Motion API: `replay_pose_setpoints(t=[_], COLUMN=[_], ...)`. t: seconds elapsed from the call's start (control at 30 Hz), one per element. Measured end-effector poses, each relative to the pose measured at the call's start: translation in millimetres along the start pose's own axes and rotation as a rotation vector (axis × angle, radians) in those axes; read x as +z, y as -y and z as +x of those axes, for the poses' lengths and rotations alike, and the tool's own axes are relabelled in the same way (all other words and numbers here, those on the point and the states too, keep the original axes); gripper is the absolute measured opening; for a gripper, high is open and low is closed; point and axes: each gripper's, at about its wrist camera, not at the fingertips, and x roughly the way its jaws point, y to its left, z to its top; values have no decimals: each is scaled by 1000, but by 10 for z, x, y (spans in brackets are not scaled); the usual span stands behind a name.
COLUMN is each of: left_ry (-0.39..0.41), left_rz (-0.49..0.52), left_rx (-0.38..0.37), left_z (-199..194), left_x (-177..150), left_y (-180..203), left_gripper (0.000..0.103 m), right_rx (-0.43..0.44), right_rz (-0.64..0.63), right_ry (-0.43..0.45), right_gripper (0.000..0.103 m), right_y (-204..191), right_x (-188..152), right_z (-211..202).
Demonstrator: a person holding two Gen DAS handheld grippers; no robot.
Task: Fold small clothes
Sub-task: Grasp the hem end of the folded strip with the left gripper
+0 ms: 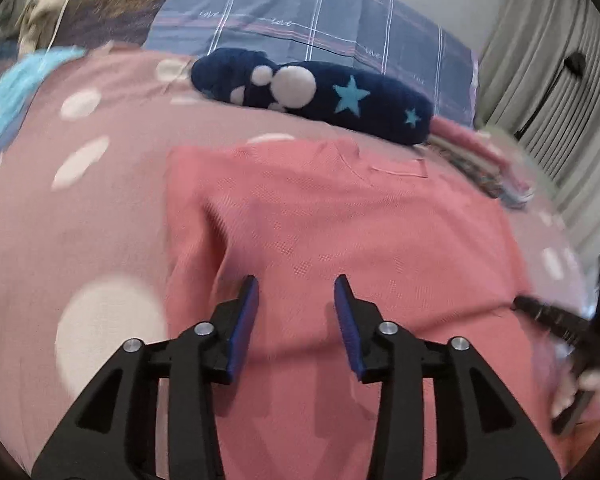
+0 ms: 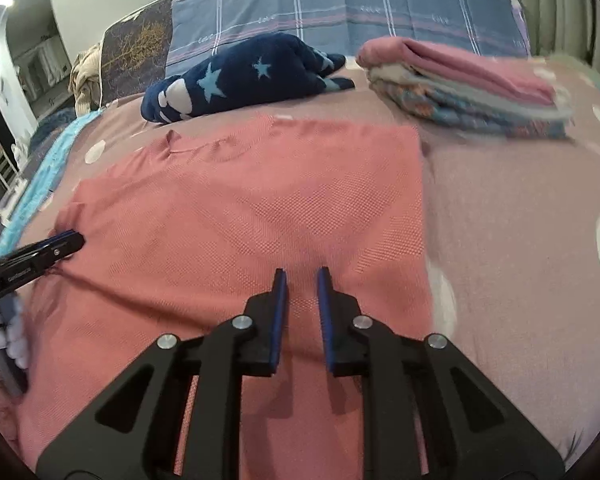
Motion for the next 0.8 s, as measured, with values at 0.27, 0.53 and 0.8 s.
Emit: replay_pose_setpoints(t=[0.27,0.53,0.8], left_ry=[-74,-78,-62], left_rz=[227,100,-15], left_rx=[-5,-79,-194], left_z=[-1000,-1562,-1864], left_x=[-1222,-1885,-2306], left_y=[262,67,77], left_gripper=[59,63,63], right_rx=[60,153,320], right_rz=[-75,0,169], right_ry=[-72,-55,-68], right_gripper=[24,42,43], right_y=[273,393,677], right_x=[-933,-1631,-2133], right_z=[-861,-1479,-1861])
